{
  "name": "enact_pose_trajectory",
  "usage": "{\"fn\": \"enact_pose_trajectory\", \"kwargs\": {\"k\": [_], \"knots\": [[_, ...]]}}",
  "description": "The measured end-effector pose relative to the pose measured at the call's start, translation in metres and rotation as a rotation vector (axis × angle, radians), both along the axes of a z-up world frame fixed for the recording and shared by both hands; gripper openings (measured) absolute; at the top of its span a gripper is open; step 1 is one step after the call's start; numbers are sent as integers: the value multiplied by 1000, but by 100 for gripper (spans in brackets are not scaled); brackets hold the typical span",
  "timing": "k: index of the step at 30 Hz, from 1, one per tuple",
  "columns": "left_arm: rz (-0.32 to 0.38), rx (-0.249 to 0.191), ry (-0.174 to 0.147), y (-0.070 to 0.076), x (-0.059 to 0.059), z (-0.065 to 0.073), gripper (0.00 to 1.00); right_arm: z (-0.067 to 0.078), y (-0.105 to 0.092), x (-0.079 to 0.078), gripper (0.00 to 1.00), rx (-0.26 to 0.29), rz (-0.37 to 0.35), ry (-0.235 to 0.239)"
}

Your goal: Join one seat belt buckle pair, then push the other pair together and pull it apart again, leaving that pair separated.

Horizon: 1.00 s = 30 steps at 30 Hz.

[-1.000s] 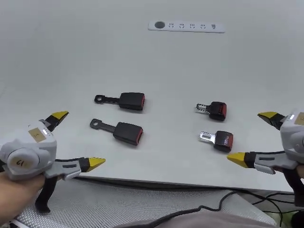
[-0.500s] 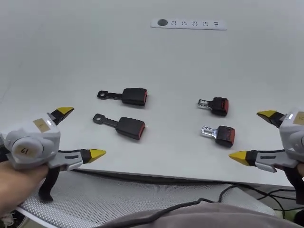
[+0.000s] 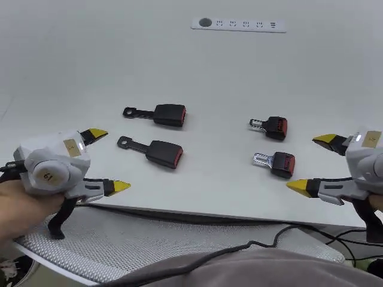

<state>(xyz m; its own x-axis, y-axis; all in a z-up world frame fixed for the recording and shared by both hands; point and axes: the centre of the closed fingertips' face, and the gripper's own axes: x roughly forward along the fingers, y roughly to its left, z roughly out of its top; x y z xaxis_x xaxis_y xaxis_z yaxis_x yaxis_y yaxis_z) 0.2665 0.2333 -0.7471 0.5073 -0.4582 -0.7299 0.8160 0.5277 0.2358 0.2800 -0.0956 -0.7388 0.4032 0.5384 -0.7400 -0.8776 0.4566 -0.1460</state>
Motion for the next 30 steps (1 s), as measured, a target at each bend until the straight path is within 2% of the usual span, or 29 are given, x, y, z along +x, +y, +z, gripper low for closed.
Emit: {"fn": "enact_pose_trajectory", "kwargs": {"k": [5,7,11,16,20,21,23,24,27,30], "knots": [[-31,1,29,-7,11,-2,60,-2,3,6,57,-7,26,-1],[-37,-3,36,-11,16,-3,60,-6,5,6,53,-7,36,23],[-118,26,85,-18,19,-17,54,-14,9,7,49,-29,67,37],[-167,41,102,-28,25,-28,50,-26,10,7,46,-60,98,46],[-216,70,121,-36,29,-37,49,-39,9,9,43,-88,116,53],[-228,74,131,-37,29,-39,49,-43,9,9,43,-100,130,59],[-246,66,171,-42,25,-44,51,-47,9,11,42,-112,147,60],[-253,61,179,-45,27,-45,50,-49,9,13,42,-121,156,52],[-268,78,175,-46,34,-50,48,-54,9,19,42,-122,158,68],[-301,88,187,-51,37,-56,45,-64,6,23,41,-139,159,91]]}}
